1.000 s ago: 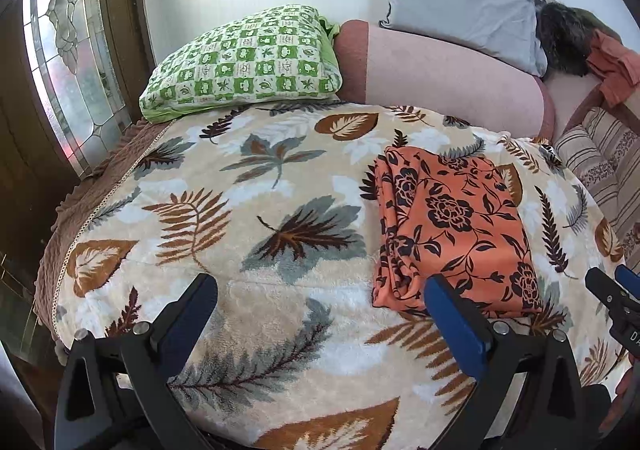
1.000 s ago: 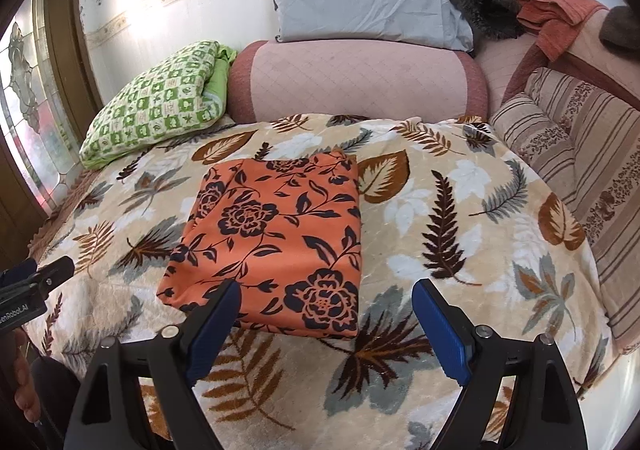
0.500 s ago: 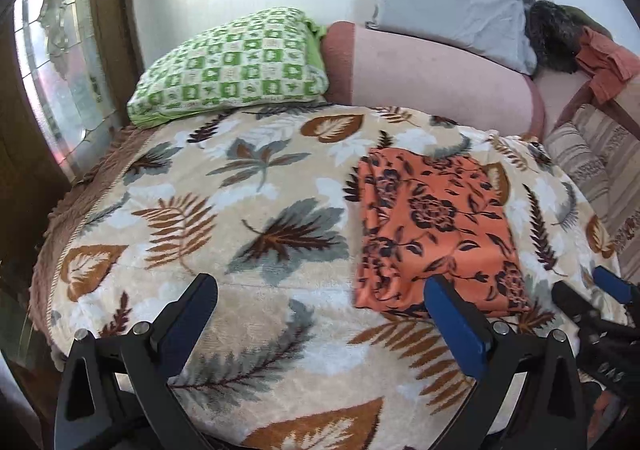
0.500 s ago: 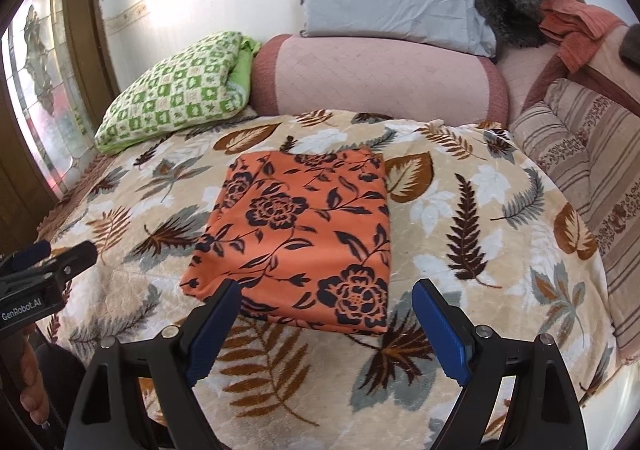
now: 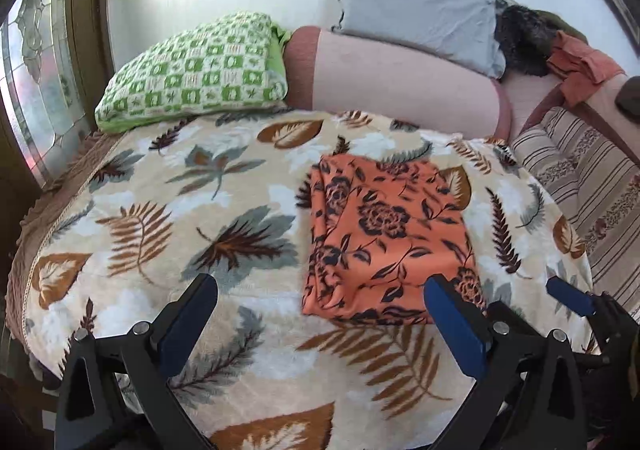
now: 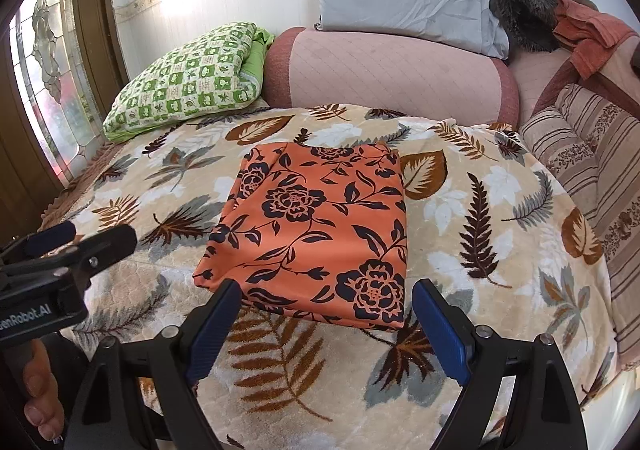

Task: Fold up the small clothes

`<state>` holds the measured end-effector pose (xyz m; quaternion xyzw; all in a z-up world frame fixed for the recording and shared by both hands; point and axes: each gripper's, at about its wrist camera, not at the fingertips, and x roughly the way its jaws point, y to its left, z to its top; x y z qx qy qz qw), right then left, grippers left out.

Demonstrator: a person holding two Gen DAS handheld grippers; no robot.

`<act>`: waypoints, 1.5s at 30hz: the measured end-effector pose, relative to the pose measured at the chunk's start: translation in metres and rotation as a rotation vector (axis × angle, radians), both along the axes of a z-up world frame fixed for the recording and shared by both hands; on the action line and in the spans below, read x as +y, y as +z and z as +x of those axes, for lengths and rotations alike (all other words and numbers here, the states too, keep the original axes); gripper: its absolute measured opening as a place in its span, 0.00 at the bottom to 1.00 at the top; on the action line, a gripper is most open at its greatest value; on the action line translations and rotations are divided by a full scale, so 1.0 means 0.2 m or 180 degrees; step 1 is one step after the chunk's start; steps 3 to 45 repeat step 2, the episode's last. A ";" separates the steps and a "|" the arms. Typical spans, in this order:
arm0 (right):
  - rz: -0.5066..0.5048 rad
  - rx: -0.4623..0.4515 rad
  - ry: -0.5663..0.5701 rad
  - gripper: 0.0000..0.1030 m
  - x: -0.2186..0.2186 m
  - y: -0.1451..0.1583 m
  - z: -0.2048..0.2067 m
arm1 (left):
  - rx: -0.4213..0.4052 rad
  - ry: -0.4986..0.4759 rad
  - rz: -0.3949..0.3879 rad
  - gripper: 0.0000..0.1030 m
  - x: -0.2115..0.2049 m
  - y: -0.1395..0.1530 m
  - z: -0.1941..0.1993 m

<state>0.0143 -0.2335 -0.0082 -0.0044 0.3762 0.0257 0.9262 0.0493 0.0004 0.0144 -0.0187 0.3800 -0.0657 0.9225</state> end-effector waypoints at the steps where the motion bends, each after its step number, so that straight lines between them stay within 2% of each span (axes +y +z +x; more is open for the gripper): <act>1: 0.0004 -0.0002 -0.0006 0.87 0.00 0.00 0.00 | -0.0001 -0.0012 0.0004 1.00 -0.01 0.00 0.00; 45: 0.0008 -0.0003 -0.0004 0.87 0.00 0.00 0.00 | -0.0003 -0.0026 0.0007 1.00 -0.01 0.01 0.00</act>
